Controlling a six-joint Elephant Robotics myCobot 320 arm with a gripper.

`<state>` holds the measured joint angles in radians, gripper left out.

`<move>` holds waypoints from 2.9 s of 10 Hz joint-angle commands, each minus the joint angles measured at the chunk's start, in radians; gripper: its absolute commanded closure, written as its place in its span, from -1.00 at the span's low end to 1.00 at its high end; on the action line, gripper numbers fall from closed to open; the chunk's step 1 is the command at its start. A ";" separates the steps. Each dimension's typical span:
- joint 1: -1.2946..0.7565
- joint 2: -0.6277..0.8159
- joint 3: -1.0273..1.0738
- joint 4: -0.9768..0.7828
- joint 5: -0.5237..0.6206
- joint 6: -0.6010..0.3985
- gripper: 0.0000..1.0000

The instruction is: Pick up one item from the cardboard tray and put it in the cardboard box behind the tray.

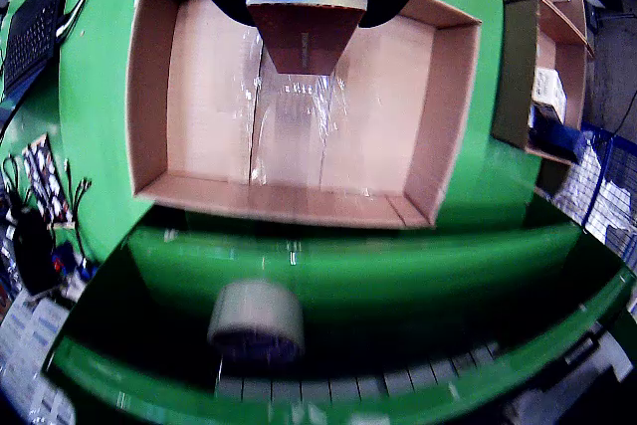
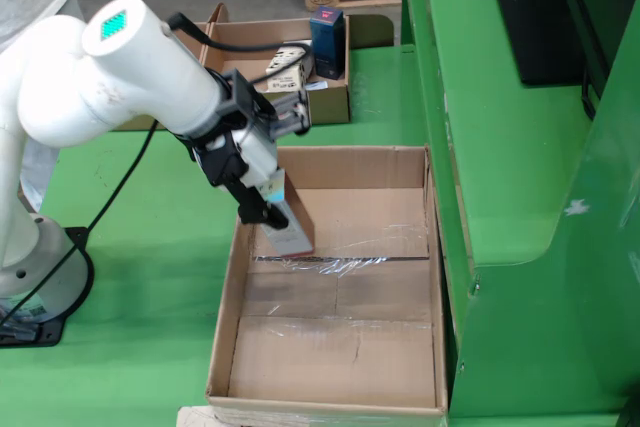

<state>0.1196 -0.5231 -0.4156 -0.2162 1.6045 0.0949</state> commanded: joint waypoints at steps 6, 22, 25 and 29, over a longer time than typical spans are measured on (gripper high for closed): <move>0.006 -0.033 0.416 -0.182 -0.024 0.003 1.00; 0.006 -0.033 0.416 -0.182 -0.024 0.003 1.00; 0.006 -0.033 0.416 -0.182 -0.024 0.003 1.00; 0.006 -0.033 0.416 -0.182 -0.024 0.003 1.00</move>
<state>0.1227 -0.5843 -0.0260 -0.4095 1.5783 0.0949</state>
